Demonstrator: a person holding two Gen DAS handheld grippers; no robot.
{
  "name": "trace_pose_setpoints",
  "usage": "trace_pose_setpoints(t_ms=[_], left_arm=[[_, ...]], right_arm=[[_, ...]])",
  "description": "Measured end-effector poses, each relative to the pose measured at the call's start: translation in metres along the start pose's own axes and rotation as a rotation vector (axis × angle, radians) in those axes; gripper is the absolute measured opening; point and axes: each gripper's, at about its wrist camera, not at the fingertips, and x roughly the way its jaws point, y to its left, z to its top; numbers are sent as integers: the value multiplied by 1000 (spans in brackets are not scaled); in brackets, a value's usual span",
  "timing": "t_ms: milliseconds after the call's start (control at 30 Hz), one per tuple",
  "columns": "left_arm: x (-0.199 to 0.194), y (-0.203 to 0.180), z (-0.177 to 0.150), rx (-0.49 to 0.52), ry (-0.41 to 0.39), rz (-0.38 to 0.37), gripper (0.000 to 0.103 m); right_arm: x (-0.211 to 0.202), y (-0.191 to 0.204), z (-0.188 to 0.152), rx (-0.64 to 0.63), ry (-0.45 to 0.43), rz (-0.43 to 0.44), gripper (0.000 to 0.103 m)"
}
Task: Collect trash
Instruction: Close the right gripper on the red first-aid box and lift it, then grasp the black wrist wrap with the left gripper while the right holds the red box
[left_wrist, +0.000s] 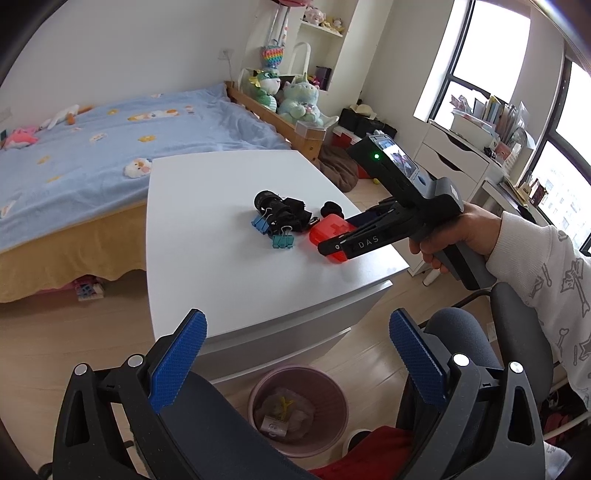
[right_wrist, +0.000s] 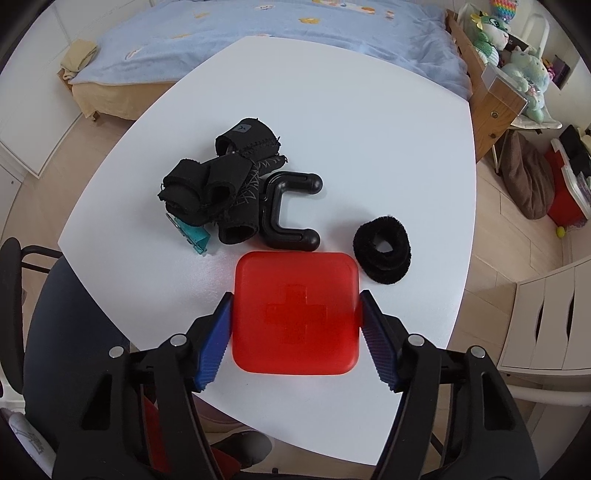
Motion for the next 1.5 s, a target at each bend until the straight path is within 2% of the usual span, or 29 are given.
trace_pose_setpoints(t_ms=[367,800,933,1133,1500], left_arm=[[9,1,24,21,-7,2,95],[43,-1,92,20,37,-17,95],[66,4,115,-27,102,-21,95],[105,16,134,-100,198,36,95],[164,32,139,-264,391,64,95]], right_arm=[[-36,4,-12,59,-97,6,66],[-51,4,-43,119,-140,13,66],[-52,2,-48,129,-143,19,66],[-55,-4,-52,140,-151,21,66],[-58,-11,-54,150,-160,18,66]])
